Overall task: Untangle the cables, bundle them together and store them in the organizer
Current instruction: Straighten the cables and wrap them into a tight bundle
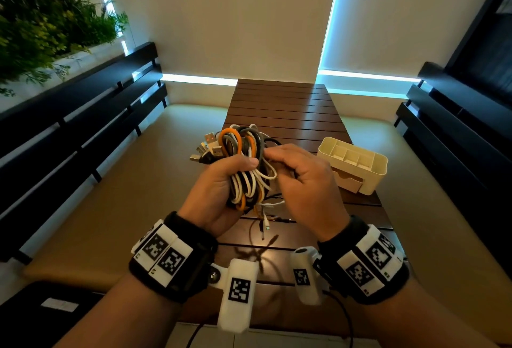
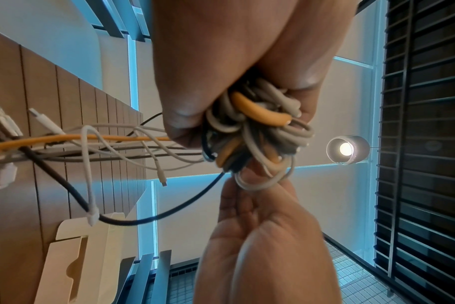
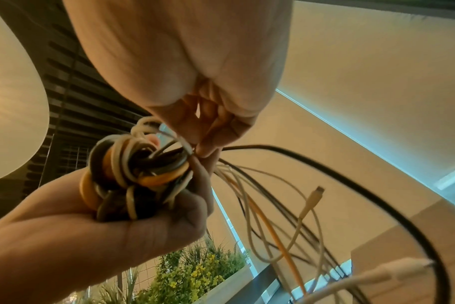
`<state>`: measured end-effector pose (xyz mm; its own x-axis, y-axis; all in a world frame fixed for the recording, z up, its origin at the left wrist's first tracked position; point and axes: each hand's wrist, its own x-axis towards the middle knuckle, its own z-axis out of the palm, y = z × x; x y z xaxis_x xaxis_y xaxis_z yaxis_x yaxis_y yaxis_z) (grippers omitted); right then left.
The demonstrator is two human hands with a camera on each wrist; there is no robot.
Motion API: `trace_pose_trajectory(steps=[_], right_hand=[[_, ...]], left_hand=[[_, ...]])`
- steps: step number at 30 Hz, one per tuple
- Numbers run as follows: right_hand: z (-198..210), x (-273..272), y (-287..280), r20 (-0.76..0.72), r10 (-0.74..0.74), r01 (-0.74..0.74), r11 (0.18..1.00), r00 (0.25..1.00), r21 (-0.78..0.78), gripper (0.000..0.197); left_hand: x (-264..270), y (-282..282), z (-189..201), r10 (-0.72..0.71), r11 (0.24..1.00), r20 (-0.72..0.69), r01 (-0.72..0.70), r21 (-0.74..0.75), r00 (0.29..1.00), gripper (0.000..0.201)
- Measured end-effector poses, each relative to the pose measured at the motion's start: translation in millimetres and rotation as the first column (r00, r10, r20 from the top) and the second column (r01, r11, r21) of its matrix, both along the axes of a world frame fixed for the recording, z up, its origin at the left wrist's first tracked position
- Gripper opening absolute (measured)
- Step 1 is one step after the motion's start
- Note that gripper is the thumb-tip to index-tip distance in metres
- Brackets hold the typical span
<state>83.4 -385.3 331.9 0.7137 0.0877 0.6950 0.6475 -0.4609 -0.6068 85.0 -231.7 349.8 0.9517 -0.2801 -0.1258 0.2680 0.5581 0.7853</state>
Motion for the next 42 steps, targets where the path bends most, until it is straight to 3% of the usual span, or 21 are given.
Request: trace_pose_trajectory(steps=[3, 6, 11, 14, 19, 23, 27, 30, 33, 35, 38, 41, 42], right_hand=[[0, -1, -2, -0.066, 0.044, -0.052, 0.993, 0.997, -0.108, 0.04], [1, -5, -3, -0.244, 0.202, -0.213, 0.977, 0.949, -0.019, 0.04], [-2, -3, -2, -0.116, 0.141, -0.155, 0.98, 0.983, -0.123, 0.039], [-4, 0, -3, -0.132, 0.164, -0.186, 0.967, 0.978, -0.176, 0.039], [0, 3, -6, -0.073, 0.066, -0.09, 0.911, 0.995, -0.403, 0.037], [8, 6, -2, 0.036, 0.035, -0.024, 0.959, 0.999, -0.281, 0.024], [19, 9, 3, 0.052, 0.062, -0.053, 0.986, 0.997, -0.159, 0.01], [29, 11, -5, -0.12, 0.167, -0.171, 0.985, 0.979, -0.023, 0.037], [33, 17, -14, -0.421, 0.311, -0.374, 0.925, 0.852, -0.072, 0.08], [33, 21, -18, -0.506, 0.322, -0.415, 0.906, 0.8, -0.079, 0.089], [41, 27, -28, -0.505, 0.23, -0.329, 0.937, 0.831, -0.114, 0.076], [44, 32, -34, -0.538, 0.102, -0.295, 0.912, 0.837, -0.285, 0.043], [41, 32, -33, -0.551, 0.103, -0.295, 0.915, 0.828, -0.273, 0.032]], left_hand=[[2, 4, -1, -0.01, 1.0, 0.013, 0.01, -0.003, 1.0, 0.059], [4, 7, -5, -0.025, 0.999, 0.01, 0.025, -0.024, 1.0, 0.054], [4, 5, -8, -0.015, 1.0, 0.001, 0.015, 0.026, 1.0, 0.048], [7, 6, -8, -0.058, 0.998, 0.008, 0.058, 0.018, 0.998, 0.046], [10, 4, -8, -0.006, 0.999, -0.001, 0.006, 0.054, 1.0, 0.045], [14, 1, -9, 0.086, 0.995, -0.02, -0.085, 0.058, 0.996, 0.018], [11, -1, -4, 0.116, 0.993, -0.031, -0.115, 0.034, 0.993, 0.048], [9, -1, -1, 0.05, 0.997, -0.02, -0.049, 0.051, 0.999, 0.046], [8, 3, 3, -0.081, 0.994, 0.035, 0.078, 0.073, 0.996, 0.023], [7, 6, 4, -0.135, 0.988, 0.063, 0.13, 0.081, 0.989, 0.024], [5, 9, 4, -0.195, 0.976, 0.069, 0.186, 0.116, 0.978, 0.041], [0, 9, 5, -0.286, 0.952, 0.119, 0.268, 0.148, 0.951, 0.043], [-1, 9, 7, -0.309, 0.945, 0.139, 0.286, 0.16, 0.941, 0.045]])
